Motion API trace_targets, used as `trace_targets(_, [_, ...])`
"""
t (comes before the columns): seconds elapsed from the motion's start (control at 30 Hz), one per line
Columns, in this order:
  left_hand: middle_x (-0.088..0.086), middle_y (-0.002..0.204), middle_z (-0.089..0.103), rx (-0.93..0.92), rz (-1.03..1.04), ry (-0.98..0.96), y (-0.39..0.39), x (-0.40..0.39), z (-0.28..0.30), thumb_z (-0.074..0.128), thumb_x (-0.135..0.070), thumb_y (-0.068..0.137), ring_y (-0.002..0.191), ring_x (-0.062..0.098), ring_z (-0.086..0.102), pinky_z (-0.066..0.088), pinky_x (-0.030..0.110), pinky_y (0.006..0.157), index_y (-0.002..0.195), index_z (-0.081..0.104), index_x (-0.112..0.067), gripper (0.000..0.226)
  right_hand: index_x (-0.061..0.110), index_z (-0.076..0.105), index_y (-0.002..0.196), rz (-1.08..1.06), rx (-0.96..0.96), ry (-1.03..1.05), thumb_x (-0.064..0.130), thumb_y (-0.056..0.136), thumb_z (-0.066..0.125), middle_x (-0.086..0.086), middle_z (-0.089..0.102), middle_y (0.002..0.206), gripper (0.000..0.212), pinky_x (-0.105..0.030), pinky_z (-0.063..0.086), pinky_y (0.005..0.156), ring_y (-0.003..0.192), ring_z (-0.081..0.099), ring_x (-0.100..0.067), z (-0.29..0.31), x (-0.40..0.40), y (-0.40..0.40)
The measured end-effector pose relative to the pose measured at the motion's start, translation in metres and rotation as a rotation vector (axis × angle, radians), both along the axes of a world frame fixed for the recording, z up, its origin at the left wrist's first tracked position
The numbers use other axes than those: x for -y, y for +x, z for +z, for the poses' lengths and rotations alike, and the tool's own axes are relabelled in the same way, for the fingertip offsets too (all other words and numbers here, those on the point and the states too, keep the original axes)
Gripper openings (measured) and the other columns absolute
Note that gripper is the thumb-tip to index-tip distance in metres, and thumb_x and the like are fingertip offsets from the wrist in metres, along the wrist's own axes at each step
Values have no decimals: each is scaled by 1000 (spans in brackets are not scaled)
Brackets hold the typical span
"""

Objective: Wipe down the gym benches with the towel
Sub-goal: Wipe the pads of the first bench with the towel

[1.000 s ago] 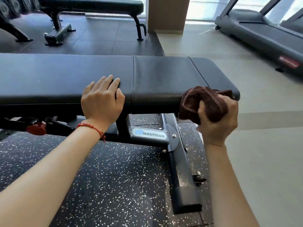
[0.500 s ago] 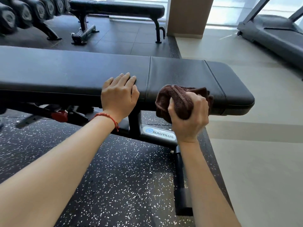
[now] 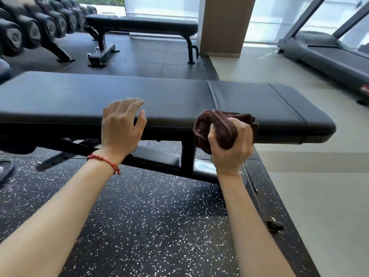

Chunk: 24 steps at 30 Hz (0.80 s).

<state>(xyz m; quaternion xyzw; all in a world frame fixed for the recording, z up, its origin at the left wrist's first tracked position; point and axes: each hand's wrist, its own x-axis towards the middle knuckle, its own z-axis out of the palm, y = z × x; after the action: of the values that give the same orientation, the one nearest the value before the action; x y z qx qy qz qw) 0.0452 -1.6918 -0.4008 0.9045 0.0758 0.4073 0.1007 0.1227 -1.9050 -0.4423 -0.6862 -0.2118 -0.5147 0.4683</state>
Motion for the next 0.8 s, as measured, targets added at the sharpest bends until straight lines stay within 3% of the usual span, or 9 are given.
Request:
trace_targets(0.3, [21, 120, 60, -35, 107, 166, -15, -85, -19, 38, -29, 92, 113, 37, 54, 35, 50, 96, 114, 61, 0, 43, 5, 57, 93, -23, 46, 23, 24, 79, 70, -15, 65, 82, 27, -45, 54, 71, 76, 61, -28, -1, -83, -29])
trace_targets(0.43, [15, 117, 64, 0, 112, 193, -13, -89, -24, 38, -27, 93, 110, 33, 58, 38, 47, 96, 111, 65, -4, 40, 2, 59, 90, -65, 15, 59, 22, 78, 71, -15, 65, 82, 26, -44, 54, 72, 77, 60, -25, 0, -104, -35])
trace_targets(0.63, [11, 114, 67, 72, 100, 184, -6, -90, -31, 42, -24, 90, 107, 31, 61, 40, 40, 92, 107, 67, -6, 36, 8, 54, 93, -94, 15, 72, 23, 80, 68, -7, 61, 87, 25, -26, 49, 82, 78, 60, -23, 2, -103, -39])
trace_targets(0.8, [10, 113, 67, 106, 98, 188, -8, -90, -32, 44, -23, 90, 107, 31, 61, 40, 40, 92, 106, 68, -6, 34, 6, 55, 93, -114, 15, 108, 23, 81, 69, -6, 60, 88, 25, -30, 50, 81, 78, 60, -23, 1, -108, -42])
